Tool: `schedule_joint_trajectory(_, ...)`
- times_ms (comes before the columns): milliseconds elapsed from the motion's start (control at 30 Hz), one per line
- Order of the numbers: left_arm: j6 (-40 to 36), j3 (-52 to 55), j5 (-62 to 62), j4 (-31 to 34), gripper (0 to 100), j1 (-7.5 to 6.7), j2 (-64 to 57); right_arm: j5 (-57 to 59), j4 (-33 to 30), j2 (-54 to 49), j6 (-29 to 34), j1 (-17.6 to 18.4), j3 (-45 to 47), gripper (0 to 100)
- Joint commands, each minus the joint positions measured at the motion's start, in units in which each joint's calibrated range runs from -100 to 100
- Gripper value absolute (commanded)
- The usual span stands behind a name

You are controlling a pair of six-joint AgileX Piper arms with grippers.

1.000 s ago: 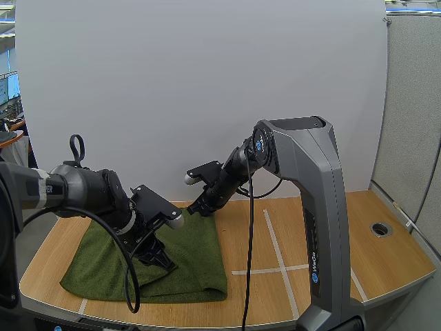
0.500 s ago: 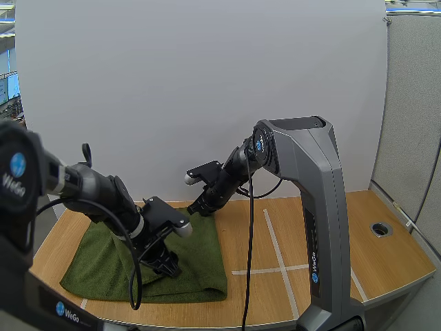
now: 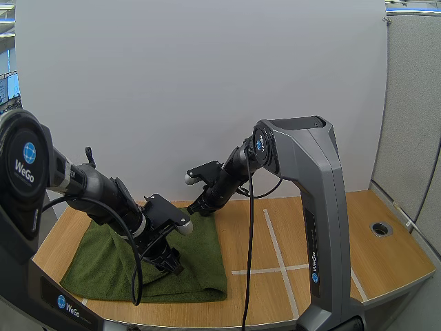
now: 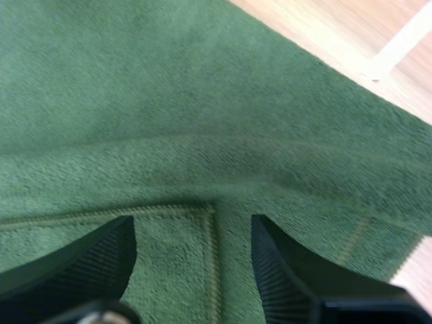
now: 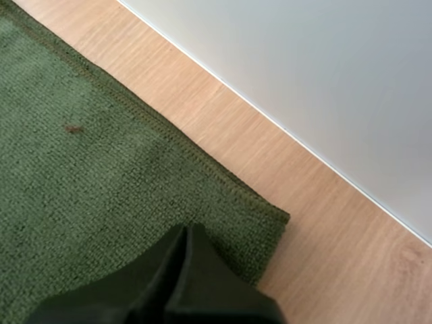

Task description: Fold the towel

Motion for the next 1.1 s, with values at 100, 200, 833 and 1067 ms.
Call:
schedule_joint_trajectory(100, 1.24, -0.8, -3.78, -1.72, 82, -0.16, 5.9, 1.22, -0.67, -0.16, -0.57, -0.31, -0.21, 0)
schedule_joint_trajectory(200, 1.24, -1.22, -5.25, -1.75, 82, -0.16, 7.38, 1.22, -0.67, -0.16, -0.57, -0.31, -0.21, 0)
schedule_joint_trajectory(833, 1.24, -1.22, -7.44, -2.64, 72, -0.16, 7.82, 1.22, -0.67, -0.16, -0.57, -0.31, -0.21, 0)
schedule_joint_trajectory(1067, 1.14, -1.22, -7.1, -2.87, 66, -0.16, 7.82, 1.8, -0.32, -0.16, -0.57, -0.31, -0.21, 0)
